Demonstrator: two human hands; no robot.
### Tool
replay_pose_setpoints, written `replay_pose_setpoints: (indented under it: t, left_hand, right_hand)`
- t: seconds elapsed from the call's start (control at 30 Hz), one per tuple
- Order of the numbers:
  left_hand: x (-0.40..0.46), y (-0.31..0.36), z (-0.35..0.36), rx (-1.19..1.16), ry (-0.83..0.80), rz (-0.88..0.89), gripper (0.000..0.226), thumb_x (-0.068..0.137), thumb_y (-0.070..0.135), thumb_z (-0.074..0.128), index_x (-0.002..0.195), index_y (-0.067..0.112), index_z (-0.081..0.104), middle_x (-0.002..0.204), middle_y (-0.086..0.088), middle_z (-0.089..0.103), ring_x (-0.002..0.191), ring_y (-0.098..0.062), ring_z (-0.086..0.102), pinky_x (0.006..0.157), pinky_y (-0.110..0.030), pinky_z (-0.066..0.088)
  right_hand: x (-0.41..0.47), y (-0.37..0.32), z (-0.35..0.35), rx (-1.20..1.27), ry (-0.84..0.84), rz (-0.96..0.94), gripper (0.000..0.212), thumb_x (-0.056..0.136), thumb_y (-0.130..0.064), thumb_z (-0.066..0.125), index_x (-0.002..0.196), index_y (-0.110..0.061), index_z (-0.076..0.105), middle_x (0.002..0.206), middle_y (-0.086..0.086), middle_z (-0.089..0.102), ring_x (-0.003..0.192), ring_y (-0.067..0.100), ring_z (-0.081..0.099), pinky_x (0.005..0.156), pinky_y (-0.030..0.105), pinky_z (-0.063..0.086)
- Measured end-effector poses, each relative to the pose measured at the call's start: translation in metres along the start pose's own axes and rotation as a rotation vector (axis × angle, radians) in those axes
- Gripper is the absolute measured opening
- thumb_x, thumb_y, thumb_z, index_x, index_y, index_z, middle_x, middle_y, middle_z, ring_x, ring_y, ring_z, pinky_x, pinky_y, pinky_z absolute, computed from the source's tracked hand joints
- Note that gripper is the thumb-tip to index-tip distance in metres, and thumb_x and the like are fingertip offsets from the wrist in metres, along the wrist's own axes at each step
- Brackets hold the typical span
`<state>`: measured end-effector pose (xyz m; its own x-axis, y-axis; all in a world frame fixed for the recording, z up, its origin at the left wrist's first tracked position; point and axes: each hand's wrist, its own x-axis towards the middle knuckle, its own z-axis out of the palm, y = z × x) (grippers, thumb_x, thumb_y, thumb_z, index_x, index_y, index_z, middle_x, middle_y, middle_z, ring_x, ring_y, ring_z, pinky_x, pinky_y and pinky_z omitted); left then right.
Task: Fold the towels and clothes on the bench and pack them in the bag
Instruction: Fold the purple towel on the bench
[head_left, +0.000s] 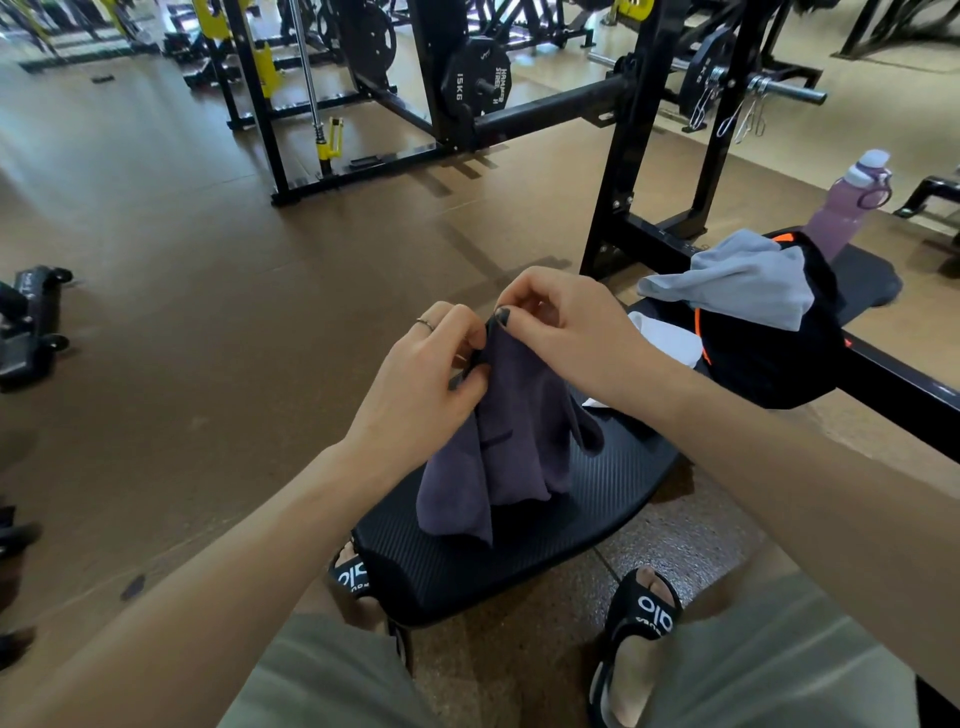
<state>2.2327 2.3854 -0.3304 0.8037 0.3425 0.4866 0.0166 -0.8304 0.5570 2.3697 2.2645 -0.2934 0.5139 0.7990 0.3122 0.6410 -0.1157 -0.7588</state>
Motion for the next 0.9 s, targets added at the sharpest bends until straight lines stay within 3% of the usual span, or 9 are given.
replay_pose_setpoints:
  t: [0.13, 0.27, 0.43, 0.67, 0.8, 0.9]
  left_hand:
    - [-0.004, -0.002, 0.008, 0.006, 0.023, -0.031, 0.018, 0.087, 0.001, 0.059, 0.097, 0.015, 0.052, 0.098, 0.006, 0.051, 0.085, -0.022, 0.057, 0.072, -0.046, 0.053]
    - [-0.003, -0.001, 0.01, 0.057, 0.022, -0.041, 0.017, 0.088, 0.005, 0.059, 0.101, 0.016, 0.053, 0.1, 0.009, 0.051, 0.082, -0.019, 0.055, 0.07, -0.047, 0.052]
    - [-0.008, -0.007, 0.016, 0.195, -0.034, -0.058, 0.011, 0.093, 0.02, 0.059, 0.088, 0.013, 0.051, 0.099, 0.008, 0.049, 0.075, -0.019, 0.052, 0.062, -0.044, 0.049]
    - [-0.027, -0.038, 0.016, 0.435, -0.154, -0.073, 0.021, 0.103, 0.024, 0.05, 0.092, 0.008, 0.058, 0.107, -0.001, 0.051, 0.075, -0.023, 0.058, 0.057, -0.031, 0.04]
    - [-0.03, -0.046, 0.003, 0.465, -0.188, -0.025, 0.019, 0.102, 0.017, 0.048, 0.094, 0.005, 0.061, 0.106, -0.009, 0.054, 0.076, -0.025, 0.058, 0.062, -0.036, 0.049]
    - [-0.025, -0.047, -0.008, 0.46, -0.222, -0.015, 0.02, 0.1, 0.016, 0.044, 0.099, 0.003, 0.059, 0.108, -0.019, 0.054, 0.09, -0.034, 0.056, 0.074, -0.042, 0.048]
  right_hand:
    - [-0.002, -0.001, 0.0, -0.036, 0.002, -0.032, 0.007, 0.095, -0.013, 0.061, 0.092, -0.017, 0.067, 0.079, -0.009, 0.065, 0.075, 0.008, 0.059, 0.068, 0.012, 0.044]
    - [0.0, -0.004, -0.004, -0.036, 0.056, -0.054, 0.007, 0.095, -0.013, 0.06, 0.093, -0.015, 0.066, 0.077, -0.014, 0.061, 0.072, 0.001, 0.055, 0.067, 0.008, 0.038]
    - [0.005, -0.012, -0.015, -0.002, 0.121, -0.078, 0.008, 0.097, -0.014, 0.058, 0.095, -0.019, 0.063, 0.082, -0.015, 0.062, 0.077, 0.0, 0.058, 0.069, 0.008, 0.042]
    - [0.012, 0.003, -0.037, -0.037, 0.334, -0.031, 0.006, 0.099, -0.018, 0.054, 0.096, -0.018, 0.059, 0.078, -0.014, 0.057, 0.07, 0.001, 0.052, 0.065, 0.015, 0.04]
    - [0.016, 0.022, -0.049, -0.105, 0.381, 0.033, 0.011, 0.099, -0.02, 0.051, 0.101, -0.014, 0.06, 0.084, -0.005, 0.059, 0.072, 0.003, 0.05, 0.066, 0.017, 0.039]
    - [0.017, 0.038, -0.055, -0.103, 0.432, 0.096, 0.01, 0.099, -0.019, 0.049, 0.1, -0.014, 0.058, 0.081, -0.007, 0.057, 0.072, 0.003, 0.051, 0.069, 0.026, 0.044]
